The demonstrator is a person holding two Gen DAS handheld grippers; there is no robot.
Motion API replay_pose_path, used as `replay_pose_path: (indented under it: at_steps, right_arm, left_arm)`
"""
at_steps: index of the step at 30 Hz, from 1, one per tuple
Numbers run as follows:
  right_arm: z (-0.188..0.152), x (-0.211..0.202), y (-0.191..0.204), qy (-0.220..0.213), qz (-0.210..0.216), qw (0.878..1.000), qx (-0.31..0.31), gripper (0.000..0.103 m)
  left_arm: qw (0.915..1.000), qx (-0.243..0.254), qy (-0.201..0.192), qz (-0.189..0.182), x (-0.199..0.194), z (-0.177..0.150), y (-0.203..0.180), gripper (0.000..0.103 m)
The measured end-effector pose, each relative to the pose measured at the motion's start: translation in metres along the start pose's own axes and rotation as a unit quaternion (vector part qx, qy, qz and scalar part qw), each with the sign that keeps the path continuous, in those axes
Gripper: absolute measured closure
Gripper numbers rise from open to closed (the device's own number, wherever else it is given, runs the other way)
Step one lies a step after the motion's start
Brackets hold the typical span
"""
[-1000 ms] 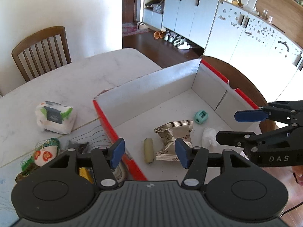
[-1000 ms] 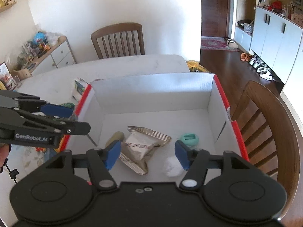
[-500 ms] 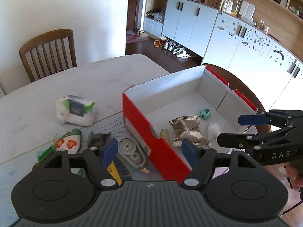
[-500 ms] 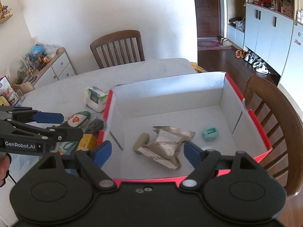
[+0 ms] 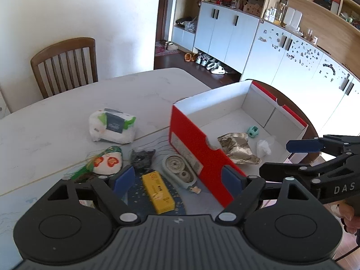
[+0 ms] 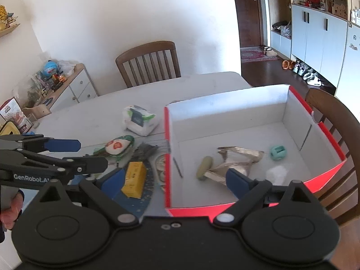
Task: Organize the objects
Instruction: 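Withdraw both open grippers from the shoebox toward the table, then grasp cartoon-face plush doll with left gripper while right grasps red dragon toy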
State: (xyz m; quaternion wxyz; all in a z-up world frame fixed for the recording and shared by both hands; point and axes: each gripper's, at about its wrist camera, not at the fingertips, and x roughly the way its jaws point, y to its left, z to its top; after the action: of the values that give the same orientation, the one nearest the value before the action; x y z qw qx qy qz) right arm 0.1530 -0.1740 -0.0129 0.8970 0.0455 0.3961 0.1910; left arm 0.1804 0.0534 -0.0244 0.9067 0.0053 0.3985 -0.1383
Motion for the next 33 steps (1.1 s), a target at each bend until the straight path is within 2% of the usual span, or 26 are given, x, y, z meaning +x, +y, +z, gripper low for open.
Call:
replay_pose_path:
  at_steps: [8, 13, 19, 22, 27, 33]
  right_arm:
    - [-0.008, 0.003, 0.032, 0.000, 0.008, 1.000, -0.002, 0.007]
    - [-0.012, 0.008, 0.052, 0.003, 0.014, 1.000, -0.011, 0.007]
    - [-0.020, 0.019, 0.076, 0.014, 0.015, 1.000, -0.024, 0.007]
    - [-0.024, 0.024, 0.087, 0.019, 0.020, 0.999, -0.030, 0.007]
    - [-0.030, 0.036, 0.104, 0.027, 0.028, 0.998, -0.045, 0.007]
    - [-0.041, 0.056, 0.123, 0.040, 0.037, 0.995, -0.078, 0.009]
  left_arm:
    - [1.0000, -0.003, -0.004, 0.000, -0.009, -0.009, 0.026, 0.014]
    - [0.9999, -0.011, -0.009, 0.007, -0.012, -0.014, 0.050, 0.002]
    - [0.9990, -0.026, -0.021, 0.029, -0.015, -0.020, 0.082, 0.000]
    - [0.9989, -0.027, -0.026, 0.028, -0.016, -0.022, 0.096, 0.000]
    - [0.9997, -0.025, -0.005, 0.007, -0.007, -0.033, 0.116, 0.000]
    - [0.9994, -0.024, 0.018, 0.014, 0.006, -0.056, 0.127, 0.000]
